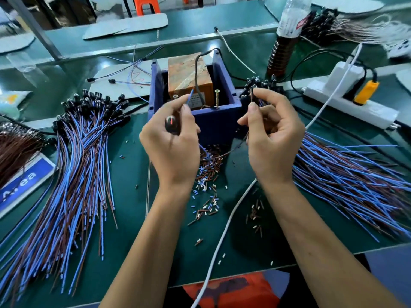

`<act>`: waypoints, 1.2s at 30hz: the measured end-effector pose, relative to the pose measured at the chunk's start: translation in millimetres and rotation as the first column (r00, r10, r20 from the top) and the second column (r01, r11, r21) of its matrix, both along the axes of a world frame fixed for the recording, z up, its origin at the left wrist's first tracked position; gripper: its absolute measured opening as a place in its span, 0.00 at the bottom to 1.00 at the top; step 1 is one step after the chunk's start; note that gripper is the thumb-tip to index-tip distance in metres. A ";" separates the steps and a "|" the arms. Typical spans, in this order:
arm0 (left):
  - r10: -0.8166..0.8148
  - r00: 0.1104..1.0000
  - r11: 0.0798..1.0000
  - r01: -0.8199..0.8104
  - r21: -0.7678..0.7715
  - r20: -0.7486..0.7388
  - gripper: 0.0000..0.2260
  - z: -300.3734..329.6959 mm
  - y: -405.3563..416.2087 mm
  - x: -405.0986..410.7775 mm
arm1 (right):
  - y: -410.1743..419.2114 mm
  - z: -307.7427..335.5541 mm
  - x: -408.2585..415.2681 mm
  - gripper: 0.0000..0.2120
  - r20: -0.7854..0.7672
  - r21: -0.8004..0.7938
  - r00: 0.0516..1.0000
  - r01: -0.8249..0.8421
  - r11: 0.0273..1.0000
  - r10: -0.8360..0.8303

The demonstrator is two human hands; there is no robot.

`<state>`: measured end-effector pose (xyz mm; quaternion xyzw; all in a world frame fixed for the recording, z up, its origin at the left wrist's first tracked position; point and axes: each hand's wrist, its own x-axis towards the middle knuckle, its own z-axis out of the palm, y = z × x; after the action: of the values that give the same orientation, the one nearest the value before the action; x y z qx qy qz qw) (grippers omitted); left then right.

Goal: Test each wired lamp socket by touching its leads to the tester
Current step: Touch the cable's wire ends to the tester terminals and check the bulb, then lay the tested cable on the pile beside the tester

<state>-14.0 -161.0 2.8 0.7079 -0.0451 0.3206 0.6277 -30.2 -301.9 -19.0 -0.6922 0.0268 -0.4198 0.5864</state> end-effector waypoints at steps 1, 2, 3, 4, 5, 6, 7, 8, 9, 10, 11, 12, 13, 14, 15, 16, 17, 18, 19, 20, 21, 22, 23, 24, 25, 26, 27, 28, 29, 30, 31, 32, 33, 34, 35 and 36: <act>-0.078 0.995 0.997 0.077 -0.019 -0.069 0.08 7.2 -13.6 0.1 | -7.7 3.2 -3.1 0.08 0.000 0.016 1.000 0.024 1.000 -0.024; -0.164 0.977 0.986 0.163 -0.017 -0.135 0.08 13.8 -28.1 -0.1 | -16.2 6.3 -6.9 0.07 0.000 0.031 0.999 0.046 0.998 -0.046; -0.255 0.946 0.966 0.259 -0.001 -0.199 0.08 19.4 -42.6 -0.3 | -24.9 9.1 -11.4 0.07 0.004 0.045 0.997 0.072 0.996 -0.073; -0.357 0.893 0.928 0.372 0.004 -0.276 0.08 24.1 -60.5 -0.6 | -36.4 12.1 -17.0 0.06 0.012 0.057 0.993 0.113 0.992 -0.114; -0.452 0.813 0.876 0.482 -0.012 -0.367 0.09 26.4 -79.0 -0.2 | -47.6 14.0 -22.5 0.06 0.019 0.073 0.987 0.156 0.985 -0.158; -0.533 0.706 0.814 0.579 -0.052 -0.466 0.09 27.4 -99.8 0.0 | -60.2 15.2 -28.3 0.05 0.021 0.098 0.978 0.205 0.974 -0.208; -0.583 0.587 0.754 0.648 -0.106 -0.562 0.10 27.9 -120.2 0.1 | -72.6 15.8 -33.3 0.05 0.018 0.134 0.966 0.253 0.958 -0.258; -0.610 0.467 0.702 0.693 -0.163 -0.641 0.11 26.9 -139.5 0.2 | -85.6 15.1 -37.8 0.04 0.011 0.172 0.949 0.307 0.936 -0.314; -0.629 0.354 0.652 0.725 -0.221 -0.692 0.11 25.1 -159.6 -0.8 | -100.9 13.9 -42.5 0.04 -0.003 0.195 0.925 0.374 0.907 -0.381; -0.648 0.260 0.605 0.747 -0.277 -0.716 0.09 23.0 -178.2 -1.6 | -114.7 11.8 -46.4 0.05 -0.026 0.204 0.896 0.438 0.875 -0.443; -0.661 0.180 0.559 0.766 -0.318 -0.729 0.09 21.0 -195.9 -3.8 | -128.5 9.1 -50.4 0.05 -0.056 0.202 0.867 0.495 0.845 -0.495; -0.654 0.123 0.530 0.778 -0.336 -0.747 0.10 17.9 -211.2 -4.8 | -140.3 6.3 -53.5 0.06 -0.090 0.195 0.845 0.533 0.823 -0.527; -0.640 0.090 0.523 0.779 -0.347 -0.763 0.10 14.1 -223.3 -4.3 | -150.4 3.5 -55.7 0.06 -0.130 0.182 0.835 0.551 0.815 -0.535; -0.637 0.068 0.529 0.763 -0.371 -0.768 0.10 10.7 -233.9 -4.3 | -160.0 1.3 -58.2 0.07 -0.179 0.162 0.832 0.552 0.818 -0.526; -0.645 0.058 0.551 0.726 -0.411 -0.762 0.11 7.7 -240.0 -2.1 | -167.6 -0.8 -59.0 0.07 -0.240 0.137 0.830 0.543 0.829 -0.504; -0.663 0.066 0.590 0.659 -0.466 -0.746 0.13 5.3 -243.5 0.7 | -175.0 -2.6 -59.7 0.07 -0.305 0.096 0.816 0.539 0.837 -0.491; -0.690 0.090 0.628 0.568 -0.532 -0.718 0.14 3.4 -245.0 5.5 | -180.7 -3.8 -60.1 0.09 -0.356 0.046 0.794 0.542 0.839 -0.493; -0.726 0.122 0.643 0.468 -0.606 -0.676 0.15 2.9 -243.7 9.6 | -184.2 -4.0 -60.8 0.11 -0.382 0.003 0.772 0.550 0.835 -0.508; -0.759 0.154 0.638 0.373 -0.674 -0.633 0.16 2.8 -241.1 13.3 | -185.1 -3.0 -62.6 0.14 -0.379 -0.039 0.758 0.560 0.827 -0.531; -0.772 0.206 0.635 0.296 -0.714 -0.601 0.16 3.0 -237.3 16.5 | -183.0 -1.1 -64.5 0.17 -0.345 -0.112 0.747 0.568 0.815 -0.568; -0.769 0.271 0.637 0.236 -0.734 -0.580 0.15 3.2 -233.6 19.1 | -178.8 0.4 -66.4 0.18 -0.290 -0.230 0.728 0.577 0.784 -0.621; -0.747 0.343 0.650 0.192 -0.736 -0.570 0.14 3.8 -230.3 21.6 | -172.0 1.6 -67.9 0.18 -0.225 -0.374 0.700 0.580 0.723 -0.678; -0.718 0.409 0.662 0.154 -0.733 -0.563 0.12 4.2 -227.8 25.0 | -164.7 3.4 -68.0 0.17 -0.168 -0.514 0.673 0.563 0.647 -0.720; -0.704 0.458 0.654 0.120 -0.747 -0.543 0.11 4.4 -226.3 28.1 | -157.4 5.7 -66.7 0.16 -0.136 -0.627 0.658 0.521 0.579 -0.740; -0.710 0.487 0.621 0.092 -0.778 -0.509 0.12 6.8 -224.5 30.9 | -150.6 7.7 -63.0 0.15 -0.145 -0.705 0.662 0.453 0.547 -0.735; -0.725 0.506 0.575 0.072 -0.815 -0.467 0.13 9.6 -222.0 33.2 | -144.1 8.9 -58.2 0.15 -0.192 -0.751 0.684 0.360 0.554 -0.704; -0.739 0.525 0.525 0.057 -0.849 -0.422 0.14 11.7 -219.4 36.8 | -137.6 9.6 -53.5 0.17 -0.251 -0.775 0.710 0.261 0.576 -0.658; -0.750 0.542 0.479 0.048 -0.877 -0.380 0.14 14.2 -216.5 39.6 | -132.3 9.1 -49.3 0.18 -0.298 -0.786 0.730 0.178 0.592 -0.615; -0.757 0.555 0.442 0.045 -0.896 -0.346 0.14 15.8 -213.2 42.1 | -127.9 7.8 -46.3 0.19 -0.317 -0.793 0.747 0.128 0.595 -0.584; -0.764 0.564 0.407 0.041 -0.913 -0.315 0.15 17.2 -209.5 44.3 | -125.3 6.6 -44.3 0.20 -0.319 -0.795 0.765 0.105 0.597 -0.560; -0.766 0.573 0.377 0.033 -0.926 -0.291 0.15 18.1 -205.3 46.9 | -124.3 6.3 -43.3 0.19 -0.314 -0.790 0.780 0.101 0.605 -0.541; -0.766 0.585 0.342 0.022 -0.939 -0.266 0.15 18.5 -201.1 50.0 | -124.6 7.0 -43.0 0.18 -0.317 -0.785 0.787 0.096 0.612 -0.529; -0.763 0.600 0.308 0.011 -0.951 -0.240 0.15 18.5 -196.8 53.6 | -125.9 8.3 -42.7 0.16 -0.327 -0.786 0.787 0.081 0.613 -0.523; -0.760 0.614 0.272 0.001 -0.962 -0.214 0.15 18.6 -192.6 57.1 | -127.5 9.6 -42.6 0.14 -0.342 -0.791 0.782 0.060 0.609 -0.521; -0.757 0.625 0.238 -0.011 -0.971 -0.192 0.14 19.0 -188.6 60.7 | -129.0 10.7 -42.4 0.12 -0.358 -0.796 0.775 0.039 0.604 -0.521; -0.754 0.633 0.210 -0.022 -0.977 -0.176 0.14 20.2 -185.3 63.3 | -130.5 11.9 -42.3 0.10 -0.371 -0.799 0.766 0.025 0.601 -0.525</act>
<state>49.3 -346.2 23.0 0.2336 0.1797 -0.1544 0.9430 -72.5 -432.4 -7.1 -0.9489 0.1371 -0.2528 0.1299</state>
